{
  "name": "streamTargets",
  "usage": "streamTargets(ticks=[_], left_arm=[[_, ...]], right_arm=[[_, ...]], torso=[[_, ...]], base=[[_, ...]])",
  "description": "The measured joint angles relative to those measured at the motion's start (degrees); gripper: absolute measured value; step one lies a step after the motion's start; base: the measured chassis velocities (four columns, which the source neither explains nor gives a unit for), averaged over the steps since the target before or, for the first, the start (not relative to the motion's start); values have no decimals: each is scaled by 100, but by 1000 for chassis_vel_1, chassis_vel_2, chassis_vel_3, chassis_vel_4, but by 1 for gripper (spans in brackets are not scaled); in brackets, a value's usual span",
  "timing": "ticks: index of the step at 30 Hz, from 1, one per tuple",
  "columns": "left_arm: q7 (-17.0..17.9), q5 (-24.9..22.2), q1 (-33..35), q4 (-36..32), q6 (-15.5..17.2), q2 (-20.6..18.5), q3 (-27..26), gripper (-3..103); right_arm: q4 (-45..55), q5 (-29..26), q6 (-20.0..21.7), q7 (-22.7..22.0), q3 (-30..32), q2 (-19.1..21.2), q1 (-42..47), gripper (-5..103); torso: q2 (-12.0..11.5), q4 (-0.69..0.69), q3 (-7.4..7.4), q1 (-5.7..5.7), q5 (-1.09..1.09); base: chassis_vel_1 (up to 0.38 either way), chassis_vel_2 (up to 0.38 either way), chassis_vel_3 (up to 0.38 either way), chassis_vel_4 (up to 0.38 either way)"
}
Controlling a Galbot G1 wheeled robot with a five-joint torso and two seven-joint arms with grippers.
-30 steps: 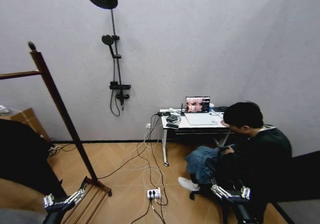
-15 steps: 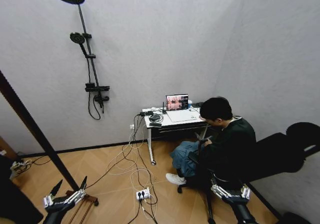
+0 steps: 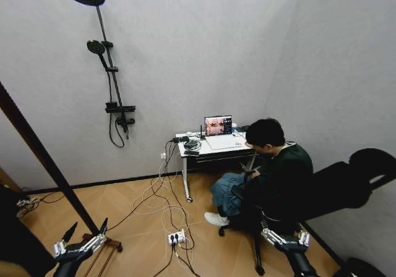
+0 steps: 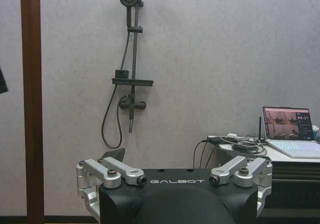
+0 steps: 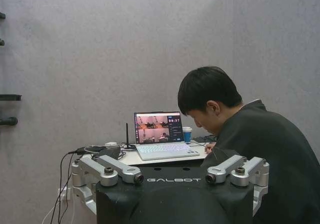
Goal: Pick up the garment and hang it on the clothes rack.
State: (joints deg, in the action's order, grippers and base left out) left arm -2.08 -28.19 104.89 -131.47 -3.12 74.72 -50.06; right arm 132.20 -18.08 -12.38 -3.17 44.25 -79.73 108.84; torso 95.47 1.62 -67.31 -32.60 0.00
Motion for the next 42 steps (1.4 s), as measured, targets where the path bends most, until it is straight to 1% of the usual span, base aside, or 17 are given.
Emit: streamTargets(ticks=[2,3,4,6,7,9,10,11,12,14,16,17,21,28,34,36,42], left_arm=[[1,0,0,0,0,0,0,100],[2,0,0,1,0,0,0,100],[2,0,0,1,0,0,0,100],[-2,0,0,0,0,0,0,100],[0,0,0,0,0,0,0,100],[2,-1,0,0,0,0,0,100],[2,-1,0,0,0,0,0,100],[1,0,1,0,0,0,0,100],[1,0,2,0,0,1,0,100],[3,0,2,0,0,0,-1,100],[1,0,1,0,0,0,0,100],[-3,0,1,0,0,0,0,100],[-2,0,1,0,0,0,0,100],[-1,-1,0,0,0,0,0,100],[0,0,1,0,0,0,0,100],[2,0,1,0,0,0,0,100],[2,0,1,0,0,0,0,100]], right_arm=[[0,0,0,0,0,0,0,100],[0,0,0,0,-1,0,0,100],[0,0,0,0,-1,0,0,100],[0,0,1,0,0,0,0,100],[0,0,1,0,-1,0,0,100],[0,-1,0,0,0,0,1,100],[0,-1,0,0,0,0,1,100],[0,-1,1,0,-1,0,1,100],[0,0,0,0,0,0,1,100],[0,0,0,0,-1,0,1,100],[0,0,1,0,0,0,2,100],[0,-1,1,0,1,0,5,100],[0,-1,1,0,0,0,0,100],[1,-1,0,0,0,0,-1,100],[1,-1,0,0,0,0,0,100],[1,0,0,0,0,0,0,100],[1,0,0,0,0,0,0,100]], torso=[[0,1,0,1,2],[0,-1,0,1,-5],[0,-1,0,1,-5],[1,2,1,2,5],[1,1,1,3,-2],[1,1,1,3,-4],[1,1,1,3,-4],[2,0,1,5,3],[6,-3,3,9,-1],[6,-3,3,8,0],[5,5,2,8,-1],[4,6,2,7,3],[-1,0,-1,-2,0],[-3,1,-2,-5,0],[1,0,1,3,0],[1,-3,1,3,-1],[0,2,0,1,0]], base=[[207,-204,-221,203],[250,-243,-229,220],[250,-243,-229,220],[251,-238,-259,233],[254,-278,-274,270],[254,-267,-263,270],[254,-255,-252,270],[207,-255,-235,226],[197,-182,-138,186],[142,-88,-138,146],[43,10,-122,73],[0,0,0,0],[-24,8,107,23],[4,104,125,9],[114,63,54,89],[101,61,53,100],[25,13,15,29]])
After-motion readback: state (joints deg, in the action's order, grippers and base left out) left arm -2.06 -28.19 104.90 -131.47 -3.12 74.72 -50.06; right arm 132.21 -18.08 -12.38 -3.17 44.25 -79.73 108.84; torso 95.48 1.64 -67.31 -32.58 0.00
